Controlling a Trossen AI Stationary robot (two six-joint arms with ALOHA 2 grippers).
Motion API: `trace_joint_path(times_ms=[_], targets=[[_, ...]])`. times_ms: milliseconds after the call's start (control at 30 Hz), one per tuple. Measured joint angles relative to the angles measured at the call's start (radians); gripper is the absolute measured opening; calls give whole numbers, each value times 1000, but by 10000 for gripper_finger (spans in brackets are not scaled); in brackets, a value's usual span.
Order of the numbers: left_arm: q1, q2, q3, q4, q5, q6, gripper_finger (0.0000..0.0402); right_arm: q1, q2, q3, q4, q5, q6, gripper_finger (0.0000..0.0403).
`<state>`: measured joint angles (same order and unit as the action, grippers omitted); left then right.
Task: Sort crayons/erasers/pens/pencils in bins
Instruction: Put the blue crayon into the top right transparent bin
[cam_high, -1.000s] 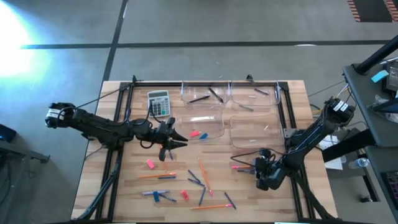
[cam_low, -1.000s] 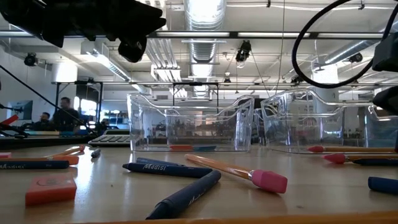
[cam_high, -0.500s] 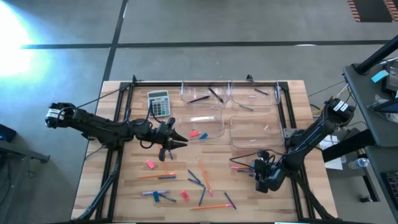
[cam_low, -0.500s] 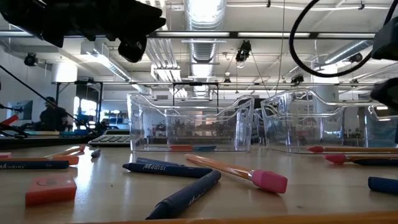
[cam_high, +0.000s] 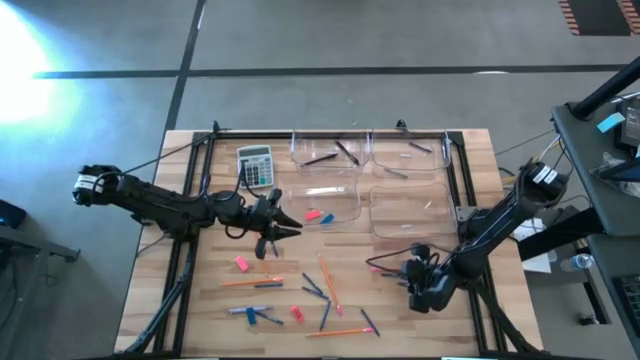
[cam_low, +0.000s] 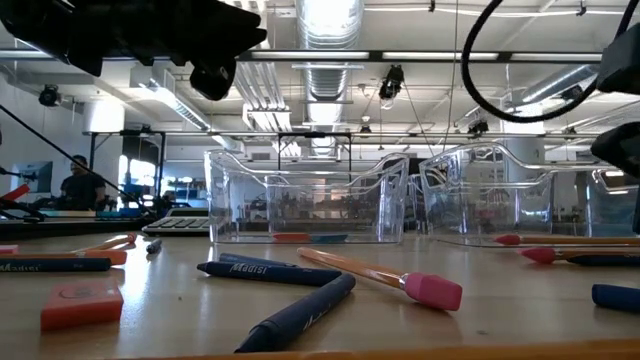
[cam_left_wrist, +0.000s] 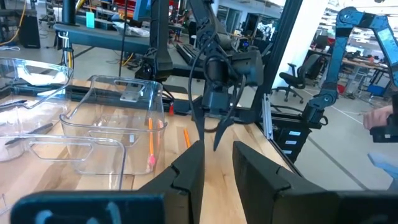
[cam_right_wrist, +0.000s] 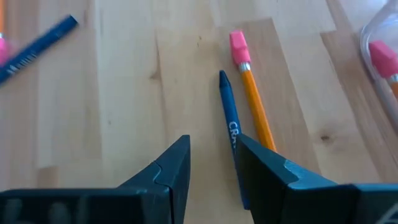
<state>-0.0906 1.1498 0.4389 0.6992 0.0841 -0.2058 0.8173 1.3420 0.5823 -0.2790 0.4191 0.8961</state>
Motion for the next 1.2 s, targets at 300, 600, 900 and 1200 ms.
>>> trace_joint_path(times_ms=[300, 600, 900, 1200], targets=[[0, 0, 0, 0, -6, 1, 70, -2, 44, 0, -2, 6, 9, 118], [0, 0, 0, 1, -7, 1, 70, -1, 97, 2, 1, 9, 47, 118], [0, 0, 0, 0, -7, 2, 70, -2, 98, 2, 2, -8, 54, 87], [0, 0, -1, 0, -7, 2, 70, -3, 76, 0, 4, -31, 64, 17]])
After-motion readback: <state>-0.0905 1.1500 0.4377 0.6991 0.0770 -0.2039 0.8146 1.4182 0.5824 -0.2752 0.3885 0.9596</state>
